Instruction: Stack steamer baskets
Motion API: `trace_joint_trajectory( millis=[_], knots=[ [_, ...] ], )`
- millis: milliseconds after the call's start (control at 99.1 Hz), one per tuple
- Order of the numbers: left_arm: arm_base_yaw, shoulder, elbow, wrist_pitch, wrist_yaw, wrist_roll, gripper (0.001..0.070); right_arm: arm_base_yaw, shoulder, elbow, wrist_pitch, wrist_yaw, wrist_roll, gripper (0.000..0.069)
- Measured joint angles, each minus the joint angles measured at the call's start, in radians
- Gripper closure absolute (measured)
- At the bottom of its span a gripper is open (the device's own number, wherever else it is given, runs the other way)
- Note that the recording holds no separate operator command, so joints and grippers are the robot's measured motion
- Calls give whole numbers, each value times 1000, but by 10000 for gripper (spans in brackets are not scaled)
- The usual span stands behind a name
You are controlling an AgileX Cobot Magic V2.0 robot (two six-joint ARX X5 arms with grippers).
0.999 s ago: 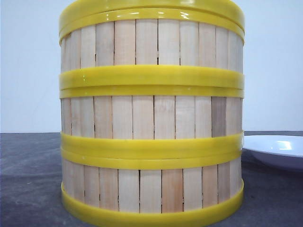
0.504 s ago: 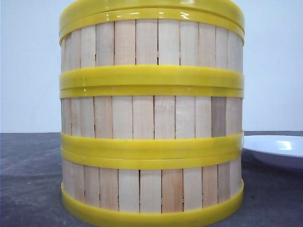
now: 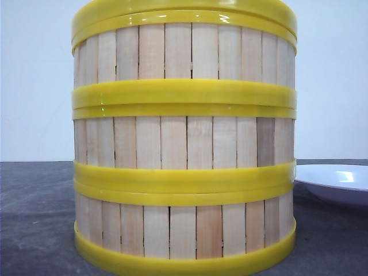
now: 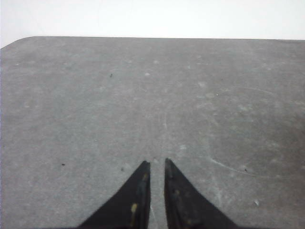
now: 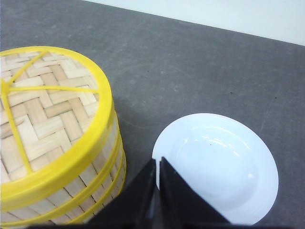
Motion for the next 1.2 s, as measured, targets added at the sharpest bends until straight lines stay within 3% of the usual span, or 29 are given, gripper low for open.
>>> trace_joint_trajectory(
  millis=[383,595,716,847,1009,1201],
  knots=[
    [0,0,0,0,0,0,684,0,0,0,0,4,-1,685],
    [0,0,0,0,0,0,684,-47,0,0,64,164,-43,685],
    [0,0,0,0,0,0,684,-137,0,0,145,167,-109,685],
    [0,0,0,0,0,0,684,-270,0,0,227,92,-211,685],
    [0,0,0,0,0,0,684,-465,-2,0,301,-122,-340,685],
    [0,0,0,0,0,0,684,-692,-15,-34,373,-309,-392,685]
  ],
)
